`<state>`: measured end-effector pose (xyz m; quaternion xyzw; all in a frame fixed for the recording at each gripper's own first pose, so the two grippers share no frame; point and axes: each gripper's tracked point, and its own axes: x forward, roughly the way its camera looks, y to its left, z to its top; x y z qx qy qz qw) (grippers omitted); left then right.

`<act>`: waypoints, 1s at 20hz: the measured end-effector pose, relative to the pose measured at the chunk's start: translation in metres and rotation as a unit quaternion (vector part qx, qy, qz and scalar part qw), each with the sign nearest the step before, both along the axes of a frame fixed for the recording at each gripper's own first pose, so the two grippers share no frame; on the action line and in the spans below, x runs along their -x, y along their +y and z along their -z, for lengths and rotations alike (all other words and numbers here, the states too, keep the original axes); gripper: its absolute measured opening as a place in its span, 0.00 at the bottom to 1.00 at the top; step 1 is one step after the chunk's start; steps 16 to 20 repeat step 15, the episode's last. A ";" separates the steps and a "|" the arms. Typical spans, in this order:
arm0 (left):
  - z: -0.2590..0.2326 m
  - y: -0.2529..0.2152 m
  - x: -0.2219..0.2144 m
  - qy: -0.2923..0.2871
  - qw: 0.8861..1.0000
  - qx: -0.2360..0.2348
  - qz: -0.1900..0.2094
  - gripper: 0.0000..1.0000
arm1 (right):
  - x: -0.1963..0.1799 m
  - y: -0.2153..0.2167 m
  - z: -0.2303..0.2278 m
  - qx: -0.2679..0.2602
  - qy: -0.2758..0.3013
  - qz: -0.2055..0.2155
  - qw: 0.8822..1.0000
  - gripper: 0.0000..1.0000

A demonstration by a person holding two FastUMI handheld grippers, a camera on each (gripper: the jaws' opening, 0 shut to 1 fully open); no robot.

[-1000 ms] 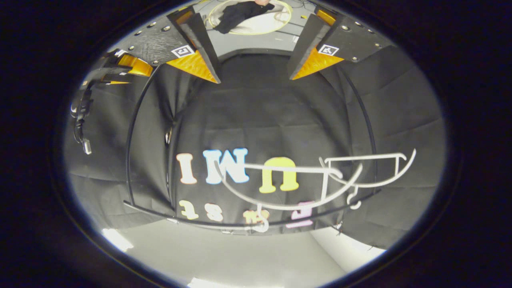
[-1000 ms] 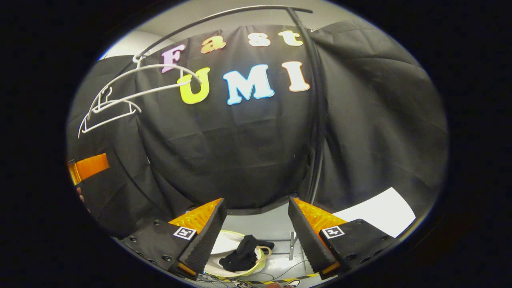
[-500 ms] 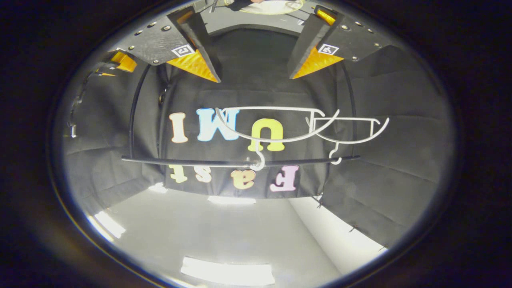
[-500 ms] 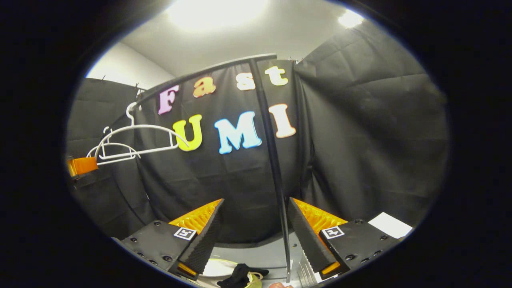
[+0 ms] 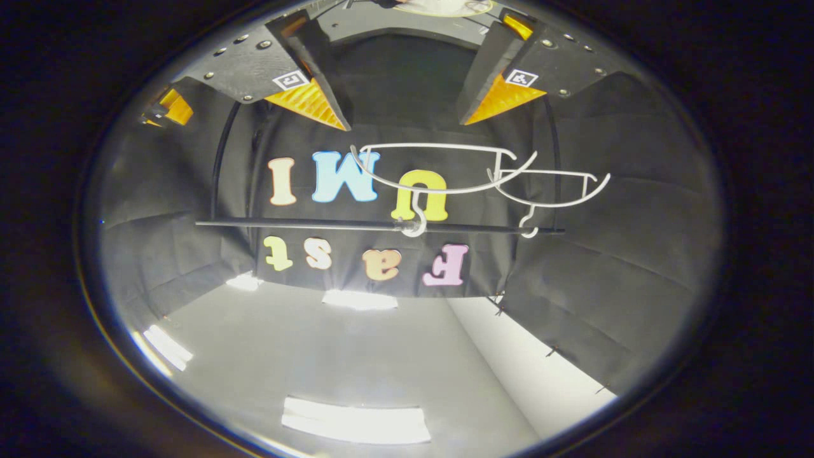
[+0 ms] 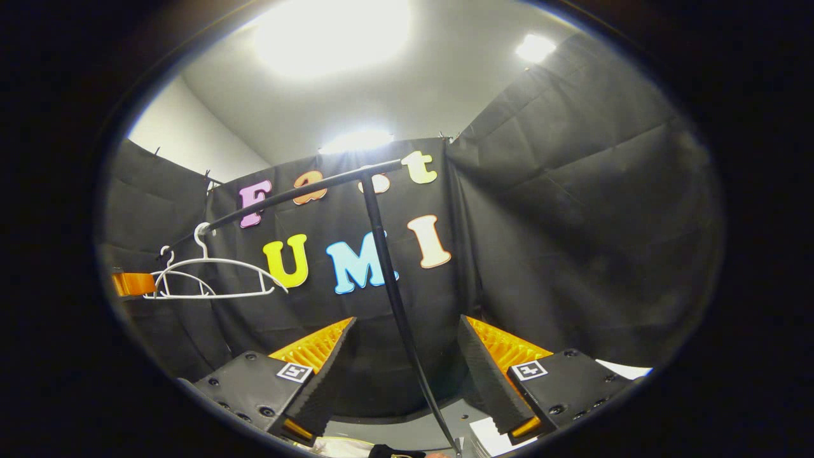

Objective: Grasp the clothes on the hanger with both hands and then place them into the laundry hamper below.

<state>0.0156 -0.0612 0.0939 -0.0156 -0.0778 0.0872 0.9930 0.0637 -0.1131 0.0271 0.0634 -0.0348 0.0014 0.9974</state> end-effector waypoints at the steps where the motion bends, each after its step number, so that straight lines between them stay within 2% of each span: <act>1: -0.002 0.005 0.000 0.001 1.000 0.006 0.002 0.95 | 0.002 -0.002 -0.001 0.003 0.000 0.008 1.000 0.97; 4: 0.003 0.019 -0.001 0.021 0.999 0.014 0.021 0.95 | 0.006 0.002 0.000 0.010 0.010 0.025 1.000 0.97; 10: 0.023 0.065 0.000 0.032 0.999 -0.028 0.021 0.95 | 0.015 0.035 0.007 0.040 0.018 0.034 0.998 0.97; 12: 0.030 0.065 -0.001 0.033 0.998 -0.035 0.036 0.95 | 0.016 0.050 0.012 0.043 0.026 0.028 0.998 0.97; 15: 0.045 0.066 -0.003 0.035 0.997 -0.015 0.062 0.95 | 0.020 0.067 0.010 0.060 0.016 0.019 0.998 0.97; 20: 0.045 0.066 -0.003 0.035 0.997 -0.015 0.062 0.95 | 0.020 0.067 0.010 0.060 0.016 0.019 0.998 0.97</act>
